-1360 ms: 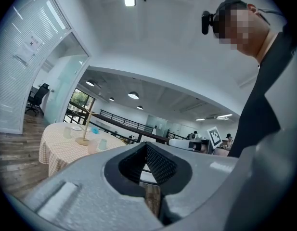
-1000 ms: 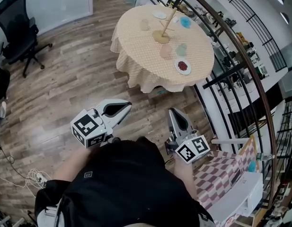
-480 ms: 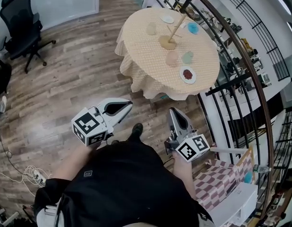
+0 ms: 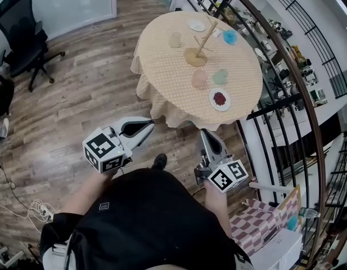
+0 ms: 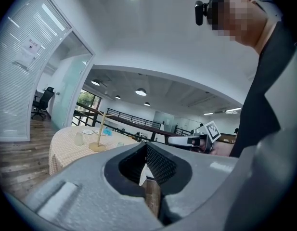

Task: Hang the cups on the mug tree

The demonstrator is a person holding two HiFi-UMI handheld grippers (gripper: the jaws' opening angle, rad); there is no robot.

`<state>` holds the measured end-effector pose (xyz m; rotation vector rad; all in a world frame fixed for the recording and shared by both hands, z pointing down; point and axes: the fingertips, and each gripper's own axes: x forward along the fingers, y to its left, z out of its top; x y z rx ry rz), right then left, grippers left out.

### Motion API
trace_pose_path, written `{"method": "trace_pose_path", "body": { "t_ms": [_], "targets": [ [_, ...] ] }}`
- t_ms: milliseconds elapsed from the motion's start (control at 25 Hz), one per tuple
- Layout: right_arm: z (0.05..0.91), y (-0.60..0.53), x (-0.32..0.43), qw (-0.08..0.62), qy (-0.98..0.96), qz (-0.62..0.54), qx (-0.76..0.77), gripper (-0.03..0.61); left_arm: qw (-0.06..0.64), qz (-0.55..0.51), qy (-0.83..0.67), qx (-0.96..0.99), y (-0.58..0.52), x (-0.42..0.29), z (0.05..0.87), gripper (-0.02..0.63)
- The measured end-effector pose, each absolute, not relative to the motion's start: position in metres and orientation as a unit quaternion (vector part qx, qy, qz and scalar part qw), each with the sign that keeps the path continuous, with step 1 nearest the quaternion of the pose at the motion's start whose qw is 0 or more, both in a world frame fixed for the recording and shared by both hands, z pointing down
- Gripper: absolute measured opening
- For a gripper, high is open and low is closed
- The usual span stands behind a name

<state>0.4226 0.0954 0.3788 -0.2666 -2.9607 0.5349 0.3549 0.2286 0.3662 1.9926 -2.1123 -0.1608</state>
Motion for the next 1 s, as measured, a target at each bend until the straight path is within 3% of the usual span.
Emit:
{"method": "trace_pose_path", "body": {
  "t_ms": [1000],
  "targets": [
    [0.397,-0.063,0.353,0.066,-0.974,0.201,-0.085,0.017,0.135,-0.048,-0.717,0.682,0.064,0.276,0.364,0.008]
  ]
}}
